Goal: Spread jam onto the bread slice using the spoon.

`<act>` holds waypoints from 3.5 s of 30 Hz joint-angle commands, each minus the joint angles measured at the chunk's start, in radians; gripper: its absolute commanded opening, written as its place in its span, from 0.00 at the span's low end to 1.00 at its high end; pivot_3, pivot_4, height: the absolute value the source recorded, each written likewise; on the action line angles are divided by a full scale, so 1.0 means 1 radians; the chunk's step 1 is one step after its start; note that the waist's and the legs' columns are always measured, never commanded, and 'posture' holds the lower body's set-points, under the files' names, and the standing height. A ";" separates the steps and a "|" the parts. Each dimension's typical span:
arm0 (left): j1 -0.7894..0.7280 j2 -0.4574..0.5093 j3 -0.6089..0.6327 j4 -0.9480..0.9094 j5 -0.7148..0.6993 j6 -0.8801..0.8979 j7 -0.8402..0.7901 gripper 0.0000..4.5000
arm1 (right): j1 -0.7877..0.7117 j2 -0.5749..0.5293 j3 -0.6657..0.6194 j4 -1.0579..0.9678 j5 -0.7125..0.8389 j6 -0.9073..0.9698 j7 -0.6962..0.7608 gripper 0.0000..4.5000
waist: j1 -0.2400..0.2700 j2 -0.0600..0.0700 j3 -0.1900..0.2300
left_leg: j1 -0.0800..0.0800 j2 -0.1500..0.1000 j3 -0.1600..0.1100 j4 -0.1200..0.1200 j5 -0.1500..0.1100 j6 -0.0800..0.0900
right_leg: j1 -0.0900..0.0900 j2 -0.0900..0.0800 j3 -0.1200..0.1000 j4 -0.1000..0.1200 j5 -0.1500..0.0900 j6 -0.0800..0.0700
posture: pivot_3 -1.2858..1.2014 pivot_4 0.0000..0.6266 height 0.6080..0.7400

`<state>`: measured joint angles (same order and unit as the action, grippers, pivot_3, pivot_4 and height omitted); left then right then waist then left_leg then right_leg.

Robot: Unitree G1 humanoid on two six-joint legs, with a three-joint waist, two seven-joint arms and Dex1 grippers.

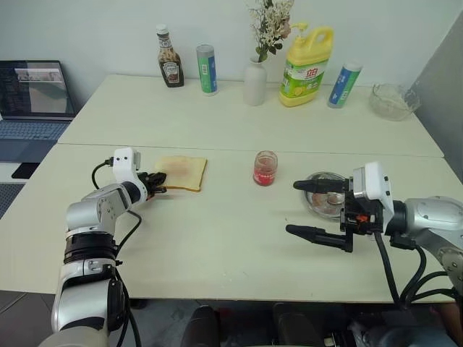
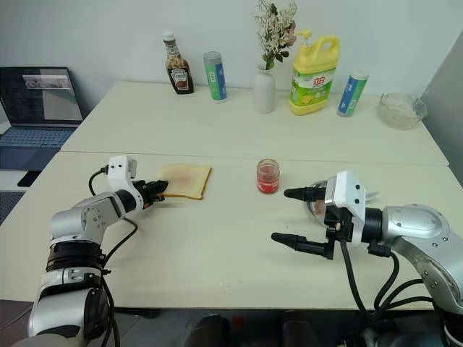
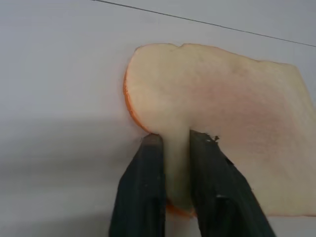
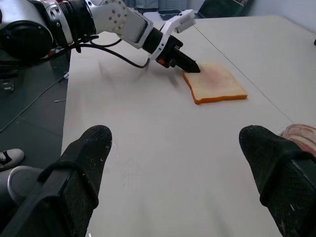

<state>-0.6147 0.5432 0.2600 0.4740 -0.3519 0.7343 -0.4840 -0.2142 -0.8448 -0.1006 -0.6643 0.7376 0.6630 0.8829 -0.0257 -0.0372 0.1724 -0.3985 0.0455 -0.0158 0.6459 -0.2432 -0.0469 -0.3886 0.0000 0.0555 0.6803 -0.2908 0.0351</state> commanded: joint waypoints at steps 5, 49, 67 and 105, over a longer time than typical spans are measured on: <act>0.063 0.044 -0.042 -0.103 -0.080 0.102 -0.212 0.00 | 0.029 -0.025 -0.074 -0.034 0.026 -0.001 -0.006 1.00 | 0.000 0.000 0.000 | -0.001 0.000 0.000 0.000 0.000 0.000 | 0.000 0.000 0.000 0.000 0.000 0.000 | 0.52 0.24 1.00; 0.002 -0.011 -0.507 -0.186 0.199 -0.403 -0.562 0.38 | 0.318 -0.146 -0.213 -0.180 0.131 0.089 -0.032 1.00 | -0.001 0.001 0.001 | -0.002 0.000 -0.008 0.000 0.000 0.000 | 0.002 0.001 -0.008 0.000 -0.003 -0.002 | 0.52 0.24 1.00; 0.216 0.244 -0.351 -0.633 0.116 -0.636 -0.682 0.98 | 0.541 0.069 -0.403 -0.147 -0.025 -0.031 -0.192 1.00 | 0.000 0.001 0.001 | -0.003 0.001 -0.008 -0.001 0.000 0.000 | 0.001 0.001 -0.009 0.000 -0.003 -0.003 | 0.52 0.24 1.00; 0.116 0.116 -0.491 -0.775 0.046 -0.541 -0.709 0.98 | -0.030 0.443 -0.455 0.787 0.157 0.042 -0.514 1.00 | -0.004 0.012 0.002 | -0.001 0.001 -0.007 -0.001 0.003 0.003 | 0.002 0.003 -0.007 0.001 -0.003 -0.007 | 0.52 0.24 1.00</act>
<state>-0.4796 0.6642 -0.2335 -0.2955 -0.3056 0.2102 -1.1901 -0.2182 -0.3957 -0.5472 0.1252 0.8832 0.7152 0.3479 -0.0294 -0.0257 0.1748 -0.3997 0.0469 -0.0224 0.6448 -0.2403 -0.0436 -0.3870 0.0031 0.0487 0.6808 -0.2934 0.0281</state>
